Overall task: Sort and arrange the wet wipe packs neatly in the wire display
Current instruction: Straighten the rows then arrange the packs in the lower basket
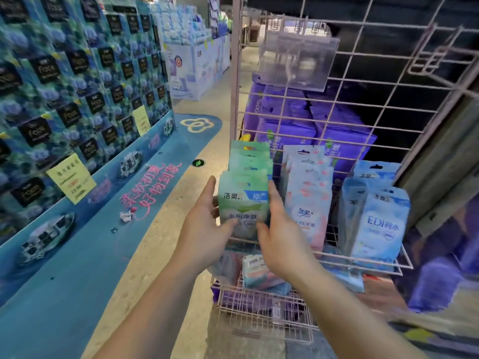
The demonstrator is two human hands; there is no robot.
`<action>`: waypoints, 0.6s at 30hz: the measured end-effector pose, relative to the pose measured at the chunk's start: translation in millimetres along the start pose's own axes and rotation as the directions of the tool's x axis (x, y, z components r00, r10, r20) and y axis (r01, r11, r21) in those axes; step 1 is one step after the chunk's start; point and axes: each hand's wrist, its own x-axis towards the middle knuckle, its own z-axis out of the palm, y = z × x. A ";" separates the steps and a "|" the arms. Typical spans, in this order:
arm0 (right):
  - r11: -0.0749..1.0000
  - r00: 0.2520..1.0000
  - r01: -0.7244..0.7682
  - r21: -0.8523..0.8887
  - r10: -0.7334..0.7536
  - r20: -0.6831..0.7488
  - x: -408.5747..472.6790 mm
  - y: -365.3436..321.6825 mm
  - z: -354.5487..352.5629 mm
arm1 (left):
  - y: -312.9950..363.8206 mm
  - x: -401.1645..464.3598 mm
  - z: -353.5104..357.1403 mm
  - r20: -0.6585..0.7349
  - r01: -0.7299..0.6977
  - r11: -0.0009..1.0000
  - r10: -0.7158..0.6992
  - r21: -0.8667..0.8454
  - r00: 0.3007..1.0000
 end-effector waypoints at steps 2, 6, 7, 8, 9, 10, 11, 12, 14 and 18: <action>0.998 0.998 -0.003 0.067 0.007 -0.061 2.6 -1.7 0.6 | 3.7 4.0 -3.9 -0.052 -0.029 0.999 0.030 0.030 0.998; 0.999 0.999 -0.041 0.010 0.041 -0.018 5.1 3.1 10.2 | -4.9 9.7 -8.2 0.017 -0.037 0.943 0.033 0.330 0.999; 0.998 0.998 -0.062 -0.019 0.062 0.001 5.6 4.0 10.6 | -9.5 8.7 -7.7 0.044 -0.034 0.924 0.018 0.381 0.999; 0.996 0.996 -0.083 -0.043 0.083 0.012 6.9 5.3 10.4 | -14.2 8.1 -7.4 0.049 -0.034 0.909 0.014 0.414 0.999; 0.994 0.995 -0.101 -0.047 0.101 0.006 7.7 6.5 9.3 | -17.2 7.4 -8.5 0.037 -0.034 0.901 0.021 0.433 0.999; 0.995 0.995 -0.098 -0.013 0.098 -0.029 6.8 7.7 7.9 | -19.8 7.6 -12.6 0.018 -0.014 0.903 0.007 0.429 1.000; 0.996 0.993 -0.070 0.063 0.075 -0.096 3.8 10.0 6.5 | -22.4 7.5 -18.9 0.002 0.019 0.925 -0.021 0.381 1.000; 0.989 0.982 -0.015 0.146 0.042 -0.183 -2.4 12.2 4.8 | -28.0 7.5 -26.6 0.002 0.068 0.955 -0.071 0.289 0.997; 0.978 0.956 0.071 0.194 -0.011 -0.295 -24.2 19.1 5.5 | -41.9 3.2 -39.3 0.034 0.179 0.981 -0.182 0.080 0.983; 0.977 0.987 -0.157 0.145 0.151 0.052 -54.6 48.9 43.4 | -78.2 -5.7 -35.7 0.132 0.349 0.927 -0.332 -0.139 0.934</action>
